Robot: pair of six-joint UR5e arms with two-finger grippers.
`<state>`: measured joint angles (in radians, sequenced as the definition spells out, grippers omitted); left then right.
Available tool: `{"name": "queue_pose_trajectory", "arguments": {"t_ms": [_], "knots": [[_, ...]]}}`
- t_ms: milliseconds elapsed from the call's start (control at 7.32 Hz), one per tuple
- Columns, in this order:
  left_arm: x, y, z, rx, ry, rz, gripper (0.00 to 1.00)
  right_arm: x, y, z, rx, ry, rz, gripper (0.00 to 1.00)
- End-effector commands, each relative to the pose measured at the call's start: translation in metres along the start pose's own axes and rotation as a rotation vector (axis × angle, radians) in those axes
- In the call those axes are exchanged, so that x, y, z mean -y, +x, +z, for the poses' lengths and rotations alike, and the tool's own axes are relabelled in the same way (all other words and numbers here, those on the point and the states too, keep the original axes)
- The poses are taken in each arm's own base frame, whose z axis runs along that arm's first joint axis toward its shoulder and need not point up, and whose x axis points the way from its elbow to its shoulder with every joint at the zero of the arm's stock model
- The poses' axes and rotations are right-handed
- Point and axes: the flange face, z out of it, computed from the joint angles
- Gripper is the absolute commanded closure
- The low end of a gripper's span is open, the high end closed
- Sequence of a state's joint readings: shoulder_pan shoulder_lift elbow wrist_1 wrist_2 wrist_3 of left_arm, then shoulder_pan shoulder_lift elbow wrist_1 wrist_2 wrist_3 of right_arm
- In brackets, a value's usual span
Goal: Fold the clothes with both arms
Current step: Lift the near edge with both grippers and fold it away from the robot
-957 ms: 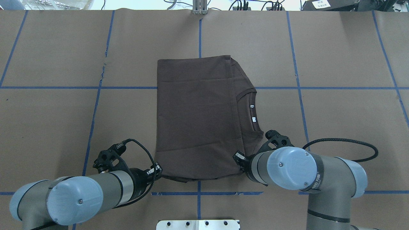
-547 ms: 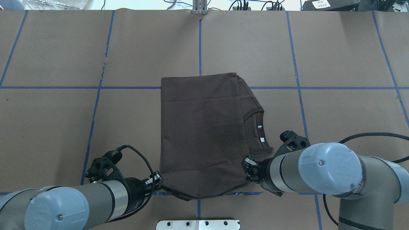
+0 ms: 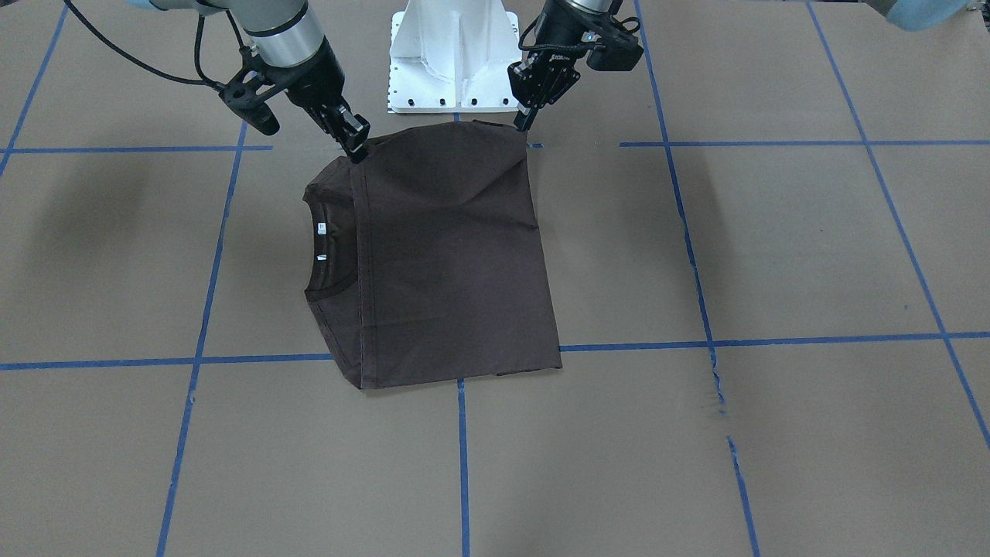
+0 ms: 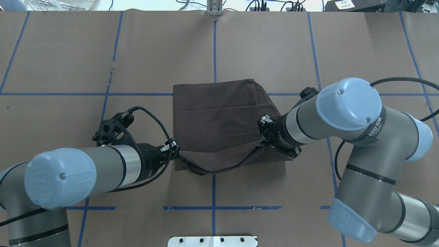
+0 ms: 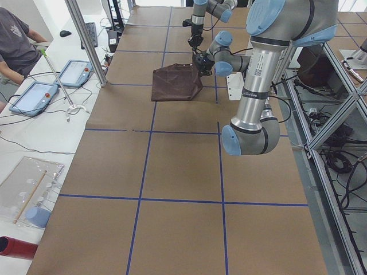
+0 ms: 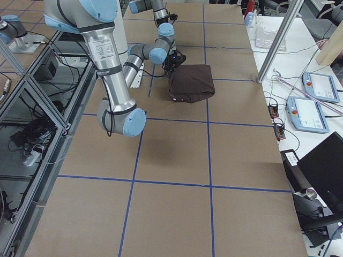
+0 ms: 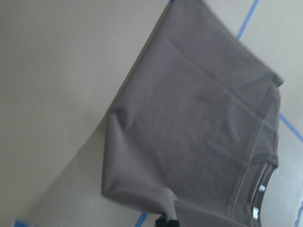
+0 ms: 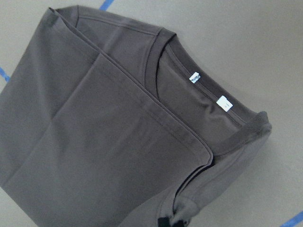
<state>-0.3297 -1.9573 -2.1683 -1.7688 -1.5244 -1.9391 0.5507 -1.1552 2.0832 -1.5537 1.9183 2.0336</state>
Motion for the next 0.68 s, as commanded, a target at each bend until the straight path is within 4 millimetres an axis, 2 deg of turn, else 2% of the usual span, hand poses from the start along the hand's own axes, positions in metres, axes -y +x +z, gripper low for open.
{"name": "queue_pose_trajectory", "arguments": {"t_ms": [0, 137, 273, 410, 547], "knots": [[0.036, 0.027, 0.026, 0.01, 0.078, 0.059, 1.0, 0.035, -0.043, 0.007, 0.012, 0.047, 0.017, 1.0], [0.059, 0.036, 0.046, 0.031, 0.126, 0.086, 1.0, 0.048, -0.056, 0.019, -0.002, 0.069, 0.012, 1.0], [0.085, 0.043, 0.057, 0.041, 0.168, 0.124, 1.0, 0.058, -0.073, 0.033, -0.02, 0.086, 0.001, 1.0], [0.115, 0.043, 0.069, 0.045, 0.209, 0.155, 1.0, 0.067, -0.097, 0.041, -0.026, 0.102, 0.007, 1.0], [0.146, 0.054, 0.093, 0.048, 0.249, 0.212, 1.0, 0.091, -0.121, 0.063, -0.018, 0.112, 0.015, 1.0]]}}
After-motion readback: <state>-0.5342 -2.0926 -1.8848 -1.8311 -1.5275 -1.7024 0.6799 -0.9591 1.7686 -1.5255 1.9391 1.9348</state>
